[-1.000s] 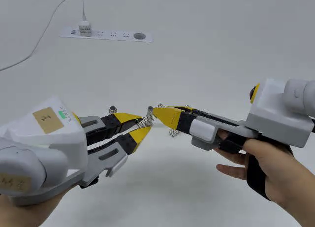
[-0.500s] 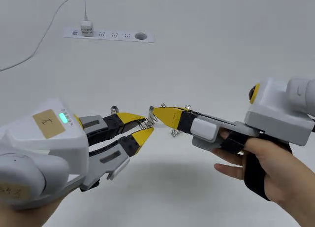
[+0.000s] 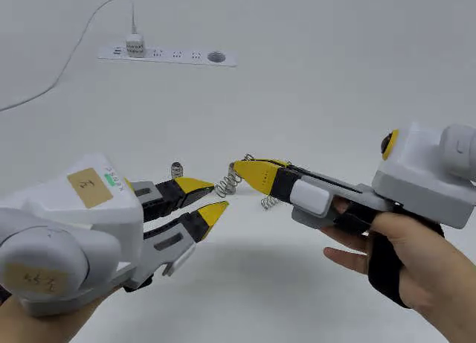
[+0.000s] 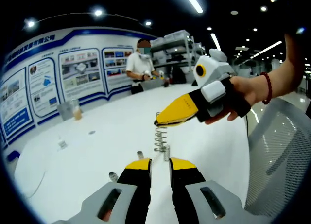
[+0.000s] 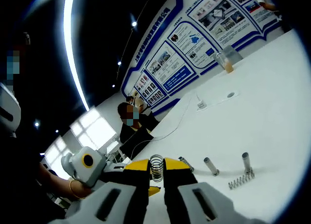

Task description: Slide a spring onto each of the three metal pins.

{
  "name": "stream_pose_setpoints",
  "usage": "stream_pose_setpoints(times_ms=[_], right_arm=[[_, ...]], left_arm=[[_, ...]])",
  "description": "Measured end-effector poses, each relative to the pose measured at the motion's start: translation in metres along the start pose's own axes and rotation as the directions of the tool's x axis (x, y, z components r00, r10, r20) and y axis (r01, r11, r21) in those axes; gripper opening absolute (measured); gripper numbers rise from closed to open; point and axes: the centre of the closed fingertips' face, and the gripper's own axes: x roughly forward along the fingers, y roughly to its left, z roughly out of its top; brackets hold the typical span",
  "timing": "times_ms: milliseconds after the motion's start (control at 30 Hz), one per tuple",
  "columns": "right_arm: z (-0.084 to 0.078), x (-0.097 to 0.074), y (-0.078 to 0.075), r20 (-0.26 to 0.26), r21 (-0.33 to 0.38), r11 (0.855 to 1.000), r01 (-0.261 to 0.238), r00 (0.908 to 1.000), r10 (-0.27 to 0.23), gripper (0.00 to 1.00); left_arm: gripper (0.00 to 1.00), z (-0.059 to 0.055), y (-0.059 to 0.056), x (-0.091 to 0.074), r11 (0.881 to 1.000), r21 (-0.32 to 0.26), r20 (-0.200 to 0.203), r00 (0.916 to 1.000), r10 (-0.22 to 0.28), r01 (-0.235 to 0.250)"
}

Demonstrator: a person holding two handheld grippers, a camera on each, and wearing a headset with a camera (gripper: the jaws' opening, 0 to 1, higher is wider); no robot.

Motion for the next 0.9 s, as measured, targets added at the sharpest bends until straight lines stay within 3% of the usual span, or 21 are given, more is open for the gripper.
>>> stream_pose_setpoints(times_ms=[167, 233, 500, 633, 900], right_arm=[[0.009, -0.001, -0.007, 0.019, -0.112, 0.993, 0.048, 0.9988, -0.046, 0.11], [0.010, -0.001, -0.008, 0.023, -0.124, 0.991, 0.056, 0.9983, -0.053, 0.11], [0.015, 0.002, -0.018, 0.036, -0.241, 0.964, 0.112, 0.9936, -0.107, 0.11], [0.015, 0.005, -0.022, 0.022, -0.319, 0.939, 0.127, 0.9917, -0.127, 0.11], [0.012, 0.016, -0.031, -0.019, -0.473, 0.870, 0.143, 0.9848, -0.172, 0.11]], left_arm=[[0.20, -0.013, 0.003, -0.003, 0.999, -0.045, -0.037, 0.9992, 0.011, -0.013], [0.24, -0.016, 0.003, -0.003, 0.998, -0.063, -0.043, 0.9990, 0.011, -0.014], [0.37, -0.025, 0.002, -0.005, 0.995, -0.092, -0.072, 0.9972, 0.022, -0.029], [0.42, -0.030, 0.003, -0.007, 0.995, -0.092, -0.089, 0.9954, 0.036, -0.044], [0.54, -0.032, 0.009, -0.008, 0.990, -0.115, -0.085, 0.9941, 0.068, -0.078]])
